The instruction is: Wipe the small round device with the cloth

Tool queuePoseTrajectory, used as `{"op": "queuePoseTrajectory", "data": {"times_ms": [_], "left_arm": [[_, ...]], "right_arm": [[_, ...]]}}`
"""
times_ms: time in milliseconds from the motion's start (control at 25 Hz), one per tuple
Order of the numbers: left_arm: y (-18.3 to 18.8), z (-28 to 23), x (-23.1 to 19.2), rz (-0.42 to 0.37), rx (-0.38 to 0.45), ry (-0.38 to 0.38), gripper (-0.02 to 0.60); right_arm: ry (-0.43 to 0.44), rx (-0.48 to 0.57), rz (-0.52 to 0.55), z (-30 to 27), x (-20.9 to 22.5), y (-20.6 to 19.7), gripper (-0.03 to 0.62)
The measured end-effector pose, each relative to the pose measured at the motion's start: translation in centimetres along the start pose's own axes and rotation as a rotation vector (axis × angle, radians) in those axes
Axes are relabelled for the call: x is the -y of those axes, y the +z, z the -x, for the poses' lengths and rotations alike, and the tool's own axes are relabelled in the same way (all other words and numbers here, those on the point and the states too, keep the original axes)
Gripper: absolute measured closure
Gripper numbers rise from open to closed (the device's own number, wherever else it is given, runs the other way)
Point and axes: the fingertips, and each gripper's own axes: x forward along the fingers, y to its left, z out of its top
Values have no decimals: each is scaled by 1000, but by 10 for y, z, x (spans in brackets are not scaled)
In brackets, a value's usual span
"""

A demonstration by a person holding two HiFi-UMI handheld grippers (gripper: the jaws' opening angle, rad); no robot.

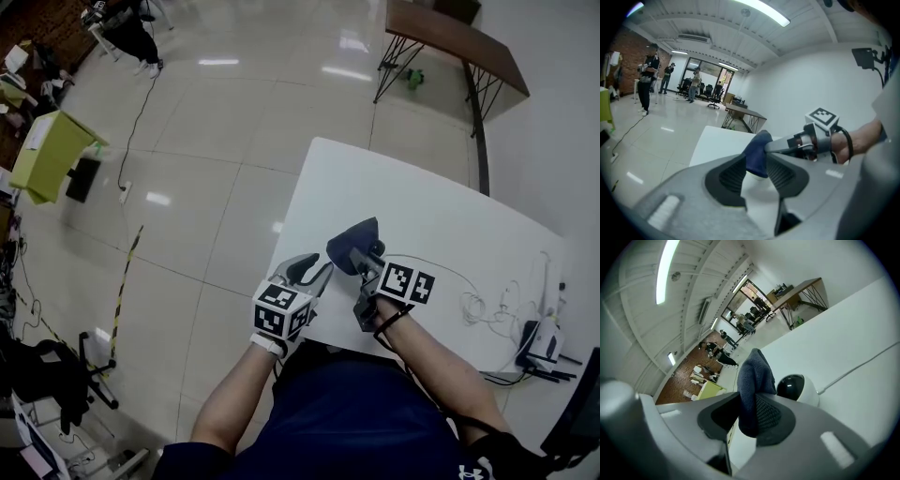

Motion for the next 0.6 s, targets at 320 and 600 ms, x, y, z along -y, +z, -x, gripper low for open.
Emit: {"op": "queuePoseTrajectory", "data": {"times_ms": [320, 600], "left_arm": [[-15, 6, -12, 28, -26, -10, 448], [-35, 5, -24, -48, -80, -17, 442]], "right_arm": [[-65, -73, -13, -31, 23, -35, 503], [-110, -137, -49, -47, 39, -65, 503]]}}
